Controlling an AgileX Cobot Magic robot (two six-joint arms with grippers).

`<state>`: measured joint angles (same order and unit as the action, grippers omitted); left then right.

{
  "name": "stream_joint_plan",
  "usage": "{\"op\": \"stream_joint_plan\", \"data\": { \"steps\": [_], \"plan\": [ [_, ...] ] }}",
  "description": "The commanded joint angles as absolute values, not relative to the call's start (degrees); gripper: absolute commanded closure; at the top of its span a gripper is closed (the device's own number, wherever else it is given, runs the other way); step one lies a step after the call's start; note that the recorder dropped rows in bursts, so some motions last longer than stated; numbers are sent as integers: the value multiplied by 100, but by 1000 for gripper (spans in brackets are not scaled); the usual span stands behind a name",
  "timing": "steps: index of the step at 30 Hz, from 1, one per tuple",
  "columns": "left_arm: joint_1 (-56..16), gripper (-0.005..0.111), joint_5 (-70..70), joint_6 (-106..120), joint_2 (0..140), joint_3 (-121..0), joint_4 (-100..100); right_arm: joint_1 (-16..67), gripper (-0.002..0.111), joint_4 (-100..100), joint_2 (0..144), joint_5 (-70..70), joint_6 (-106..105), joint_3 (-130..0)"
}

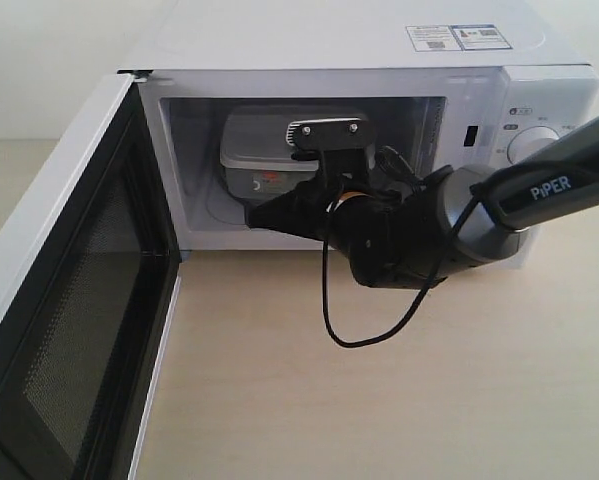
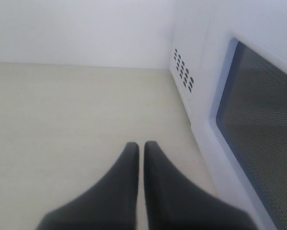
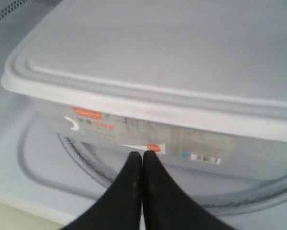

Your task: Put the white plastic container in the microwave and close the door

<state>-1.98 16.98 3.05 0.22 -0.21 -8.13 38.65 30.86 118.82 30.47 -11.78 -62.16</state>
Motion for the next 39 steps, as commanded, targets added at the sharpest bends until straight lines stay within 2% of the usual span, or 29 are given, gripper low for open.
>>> {"op": "stream_joint_plan", "data": {
  "steps": [1,11,19,29,39],
  "plan": [
    [-181,102,1693,327,0,0,-856,3820,109,3099,11861,3293,-1209,-6238],
    [-181,102,1693,327,0,0,-856,3820,109,3113,11861,3576,-1247,-6238],
    [-181,102,1693,327,0,0,-856,3637,109,3108,11979,3289,-1205,-6313],
    [-181,102,1693,327,0,0,-856,3939,109,3099,11667,3175,-1368,-6247],
    [-181,102,1693,327,0,0,-856,4542,109,3110,11077,3416,-1395,-5060]
  ]
}}
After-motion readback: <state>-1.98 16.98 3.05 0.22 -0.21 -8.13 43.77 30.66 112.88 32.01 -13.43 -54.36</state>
